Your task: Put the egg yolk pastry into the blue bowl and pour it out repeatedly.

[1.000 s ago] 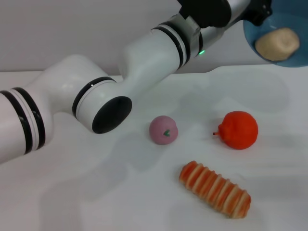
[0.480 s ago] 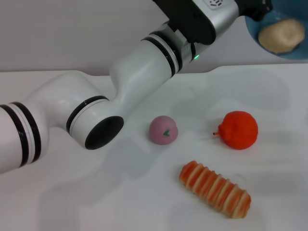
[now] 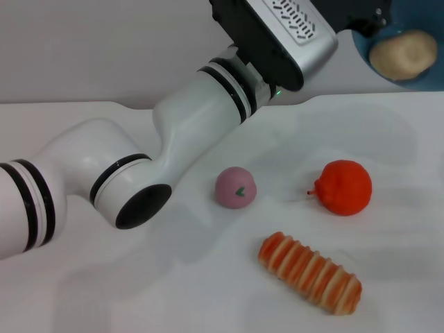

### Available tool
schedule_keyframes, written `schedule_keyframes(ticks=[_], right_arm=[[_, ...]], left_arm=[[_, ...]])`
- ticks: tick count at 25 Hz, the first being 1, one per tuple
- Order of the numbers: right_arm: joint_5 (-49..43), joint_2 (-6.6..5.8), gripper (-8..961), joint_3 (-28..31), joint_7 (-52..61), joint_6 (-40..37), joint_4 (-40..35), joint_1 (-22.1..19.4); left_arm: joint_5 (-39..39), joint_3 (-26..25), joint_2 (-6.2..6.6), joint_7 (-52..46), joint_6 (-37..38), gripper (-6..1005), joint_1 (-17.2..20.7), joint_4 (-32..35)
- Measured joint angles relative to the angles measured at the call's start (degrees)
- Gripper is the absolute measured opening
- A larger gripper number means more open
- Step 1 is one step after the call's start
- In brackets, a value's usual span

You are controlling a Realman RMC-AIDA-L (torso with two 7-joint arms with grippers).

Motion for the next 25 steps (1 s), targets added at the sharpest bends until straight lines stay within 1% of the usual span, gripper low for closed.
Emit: schedule_keyframes(ticks=[5,8,18,21,25], right_arm=[[0.1,0.02,554,0.0,0.2,0.0,0.1,0.4],[0.1,-0.03,555,0.1,0.2,0.0,0.6,0.7],[0.2,-0.04,558,0.5,0.1,0.0,1.1,1.3],[0.2,-0.03,559,0.6,-0.1,0.0,1.2,1.4],[0.2,-0.05,560,0.6,0.0,0.0,1.2,1.5]], left_arm=[[0.2,1.0,0.00,4.4,1.7,0,-0.2,0.5],[0.0,1.0,-0.01,4.8,1.3,0,-0.9,1.0],[-0.1,0.5,0.00,6.7,0.1,-1,-1.2,0.7],[-0.5,-1.2,0.00,6.5,-3.2,-1,-1.1,0.0],[-2.0,-7.0,0.14,5.8,-14.4,-1,-0.8,-3.1]])
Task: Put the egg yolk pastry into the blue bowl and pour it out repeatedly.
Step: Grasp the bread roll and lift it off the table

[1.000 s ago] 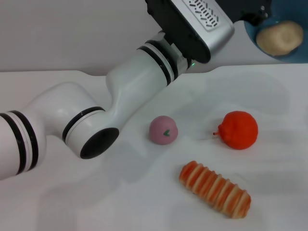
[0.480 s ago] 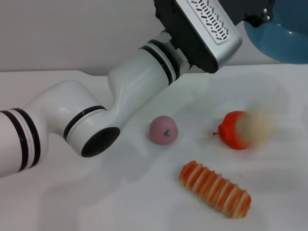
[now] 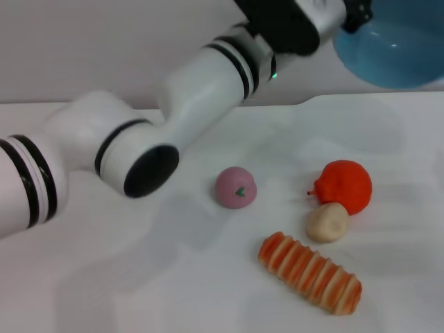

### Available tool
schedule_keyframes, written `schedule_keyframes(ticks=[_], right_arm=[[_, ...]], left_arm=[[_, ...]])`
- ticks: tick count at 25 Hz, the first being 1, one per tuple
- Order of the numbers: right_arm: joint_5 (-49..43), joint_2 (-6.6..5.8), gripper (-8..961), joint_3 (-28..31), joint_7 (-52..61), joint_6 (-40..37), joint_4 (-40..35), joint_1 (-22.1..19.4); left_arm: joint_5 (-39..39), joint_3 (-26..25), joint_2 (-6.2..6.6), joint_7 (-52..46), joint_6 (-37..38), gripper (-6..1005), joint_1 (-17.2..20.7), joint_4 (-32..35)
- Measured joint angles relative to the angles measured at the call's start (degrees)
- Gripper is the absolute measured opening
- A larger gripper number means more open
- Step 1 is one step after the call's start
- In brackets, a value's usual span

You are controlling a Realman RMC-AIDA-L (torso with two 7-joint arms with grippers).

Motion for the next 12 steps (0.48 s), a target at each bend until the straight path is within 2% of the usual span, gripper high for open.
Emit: schedule_keyframes(ticks=[3,5,12], right_arm=[[0.0,-0.02,561,0.0,0.3,0.0,0.0,0.0],[0.0,-0.03,561,-0.2,0.3,0.0,0.0,0.0],[-0.6,-0.08,564,-0.6,-0.1,-0.2,-0.2,-0.4]], left_arm=[[-0.4,-6.7,0.27,-0.2,-12.1,0,1.1,-4.5],[-0.5,-14.5,0.43,-0.2,-24.3,0,2.2,-8.8],[0.9,-26.0,0.78,0.6,-46.3,-1,4.6,-14.8]])
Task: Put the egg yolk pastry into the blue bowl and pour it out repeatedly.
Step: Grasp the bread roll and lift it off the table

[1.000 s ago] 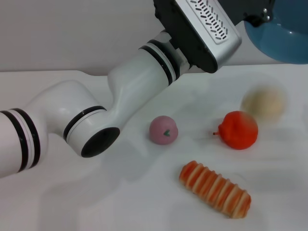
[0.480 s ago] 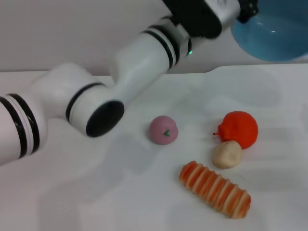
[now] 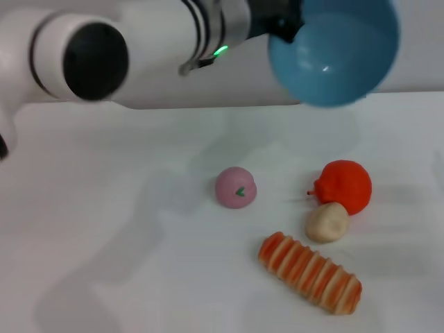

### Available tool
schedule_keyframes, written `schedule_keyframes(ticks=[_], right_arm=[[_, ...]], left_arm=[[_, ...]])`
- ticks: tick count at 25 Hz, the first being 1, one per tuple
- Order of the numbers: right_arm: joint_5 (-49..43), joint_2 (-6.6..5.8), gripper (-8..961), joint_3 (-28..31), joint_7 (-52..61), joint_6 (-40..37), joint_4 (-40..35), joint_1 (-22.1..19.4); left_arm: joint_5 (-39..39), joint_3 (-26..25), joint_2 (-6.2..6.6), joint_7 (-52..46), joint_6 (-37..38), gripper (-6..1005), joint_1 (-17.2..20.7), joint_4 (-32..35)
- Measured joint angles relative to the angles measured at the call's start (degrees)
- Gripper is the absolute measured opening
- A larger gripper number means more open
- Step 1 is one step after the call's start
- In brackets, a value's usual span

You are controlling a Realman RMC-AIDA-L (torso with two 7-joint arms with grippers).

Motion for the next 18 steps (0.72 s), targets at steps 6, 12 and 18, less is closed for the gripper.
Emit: schedule_keyframes(ticks=[6,12,18], right_arm=[[-3.6,-0.19,566,-0.1,0.0,-0.1,-1.2,0.0],[-9.2,-0.51,567,-0.1,8.2,0.6,-4.0,0.2],[-16.4,-1.27,591,0.0,19.3,4.9,-6.8,0.2]], left_arm=[[7.2,-10.7,0.06,-0.6,-21.4,-1,-1.3,-0.7],[9.8,-12.4,0.04,-1.4,-25.1,-1,0.3,-2.3],[14.5,-12.5,0.04,-5.8,-28.2,-1,-0.5,-2.1]])
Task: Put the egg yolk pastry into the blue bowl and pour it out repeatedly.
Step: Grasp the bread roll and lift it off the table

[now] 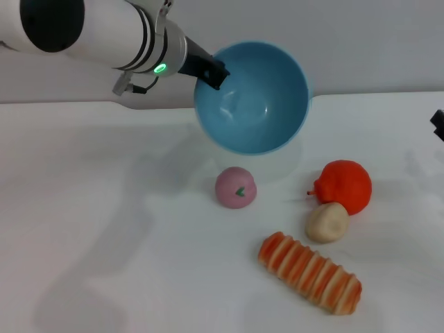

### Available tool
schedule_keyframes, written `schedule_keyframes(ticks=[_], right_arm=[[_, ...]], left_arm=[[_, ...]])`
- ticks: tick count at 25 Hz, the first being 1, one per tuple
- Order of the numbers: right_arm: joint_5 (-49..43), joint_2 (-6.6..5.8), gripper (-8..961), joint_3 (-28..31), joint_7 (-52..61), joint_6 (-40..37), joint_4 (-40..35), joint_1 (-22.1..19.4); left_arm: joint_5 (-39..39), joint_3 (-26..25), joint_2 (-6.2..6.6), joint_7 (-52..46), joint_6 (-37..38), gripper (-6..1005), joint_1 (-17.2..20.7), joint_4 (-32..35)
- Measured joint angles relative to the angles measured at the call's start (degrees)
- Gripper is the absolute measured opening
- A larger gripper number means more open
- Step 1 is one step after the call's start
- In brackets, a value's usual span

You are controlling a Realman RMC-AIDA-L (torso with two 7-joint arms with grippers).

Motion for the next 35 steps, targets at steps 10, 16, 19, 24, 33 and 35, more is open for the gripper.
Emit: schedule_keyframes(ticks=[10,16,19,24,33,35], right_arm=[[-0.3,0.95,704,-0.4,-9.4,3.4,-1.4,1.5],[-3.8,-0.12,709,-0.6,2.2,5.2,-2.0,1.8],[-8.7,-0.09,711,-0.8,4.2,5.8,-4.3,1.7],[-16.0,1.05,714,-0.5,7.0,5.9,-8.9,0.7],[-16.7,0.88,707,-0.1,10.0,5.2,-9.9,-0.6],[-20.3,0.38,705,-0.7,16.4,5.2,-11.4,-0.5]], left_arm=[[-0.2,-3.3,-0.11,-1.6,-2.6,-1,1.4,0.1],[-0.6,-3.3,-0.12,-2.0,-2.8,0,1.9,0.3],[-0.6,-4.4,0.09,-3.0,-5.6,0,0.6,1.0],[-0.1,-7.8,0.14,-3.2,-12.8,0,-2.5,2.4],[2.4,-9.5,0.26,-4.8,-16.2,0,-8.1,10.8],[4.2,-10.4,0.28,-5.9,-16.4,0,-9.1,12.1]])
